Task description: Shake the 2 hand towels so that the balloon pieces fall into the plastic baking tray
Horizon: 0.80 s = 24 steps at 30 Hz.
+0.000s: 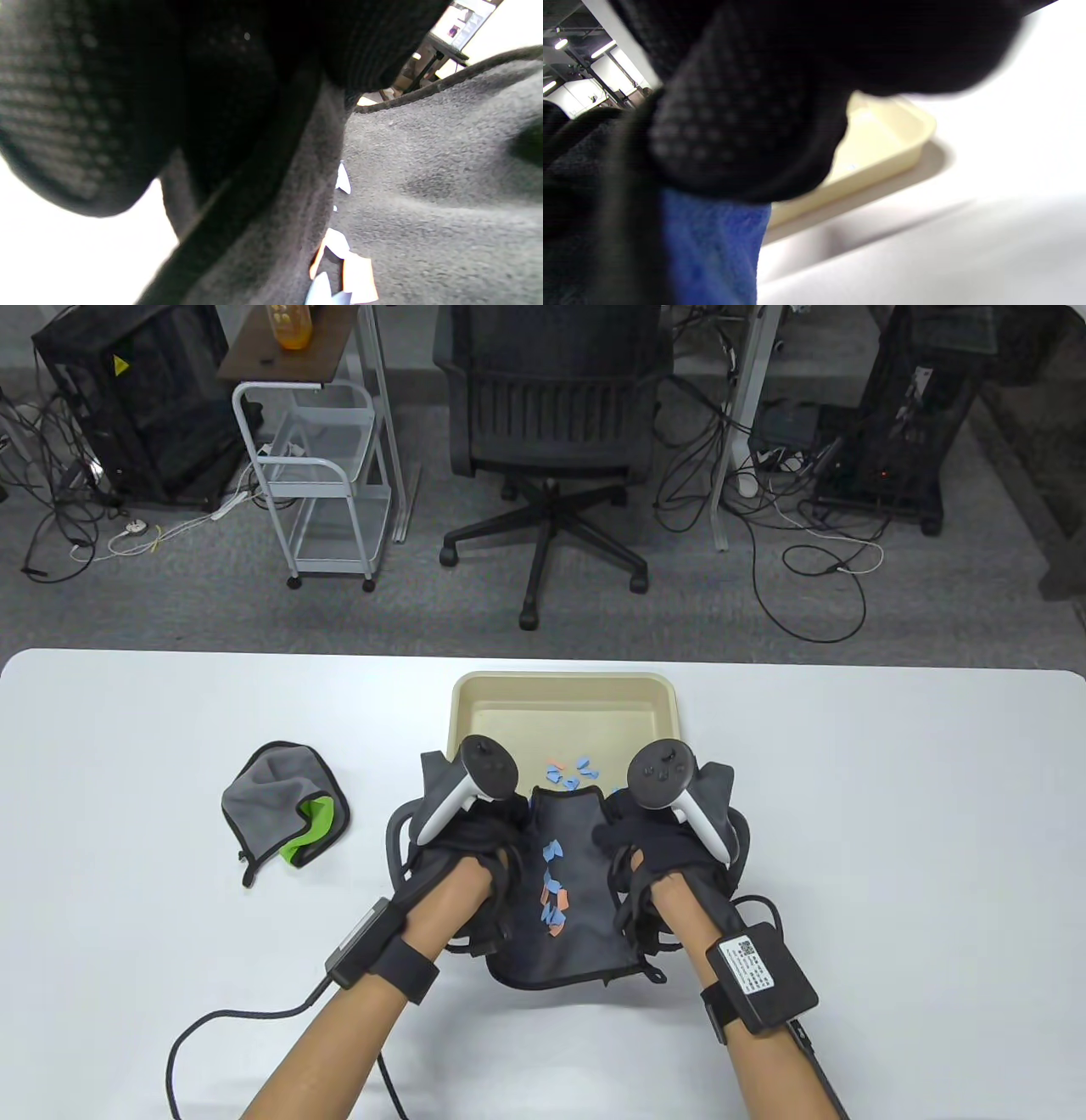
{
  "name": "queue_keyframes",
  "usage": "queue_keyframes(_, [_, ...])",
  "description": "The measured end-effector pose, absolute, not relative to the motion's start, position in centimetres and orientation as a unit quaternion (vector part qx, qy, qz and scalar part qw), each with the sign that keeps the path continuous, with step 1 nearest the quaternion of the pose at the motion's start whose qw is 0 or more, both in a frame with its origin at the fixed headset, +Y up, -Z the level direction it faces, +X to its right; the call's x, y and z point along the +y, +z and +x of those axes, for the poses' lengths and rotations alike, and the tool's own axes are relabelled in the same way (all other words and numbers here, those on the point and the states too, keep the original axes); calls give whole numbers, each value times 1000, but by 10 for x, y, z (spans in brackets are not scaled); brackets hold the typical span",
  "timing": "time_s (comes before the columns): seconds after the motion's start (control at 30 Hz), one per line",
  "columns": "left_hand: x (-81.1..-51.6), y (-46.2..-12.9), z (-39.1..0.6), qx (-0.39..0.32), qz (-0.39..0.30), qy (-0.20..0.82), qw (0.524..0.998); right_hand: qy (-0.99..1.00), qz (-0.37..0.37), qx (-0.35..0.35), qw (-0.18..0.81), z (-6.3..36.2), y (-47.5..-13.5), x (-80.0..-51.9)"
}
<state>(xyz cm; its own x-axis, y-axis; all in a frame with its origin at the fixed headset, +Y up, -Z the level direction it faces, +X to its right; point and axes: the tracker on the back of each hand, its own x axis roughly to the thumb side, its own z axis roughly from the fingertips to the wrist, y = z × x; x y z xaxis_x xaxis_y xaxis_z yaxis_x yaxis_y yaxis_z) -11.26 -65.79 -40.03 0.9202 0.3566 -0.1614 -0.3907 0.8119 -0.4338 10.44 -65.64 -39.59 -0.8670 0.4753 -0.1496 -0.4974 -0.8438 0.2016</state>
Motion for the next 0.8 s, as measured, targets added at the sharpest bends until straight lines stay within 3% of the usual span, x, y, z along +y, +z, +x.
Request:
queue_keyframes(0.27, [-623, -446, -106, 81, -223, 254, 938, 924, -91, 119, 353, 116, -445, -632])
queue_keyframes(0.5, [-620, -487, -98, 118, -178, 338, 916, 880, -130, 89, 448, 128, -480, -629])
queue_keyframes(0.8, [-627, -515, -107, 71, -45, 498, 863, 869, -91, -59, 482, 133, -497, -630])
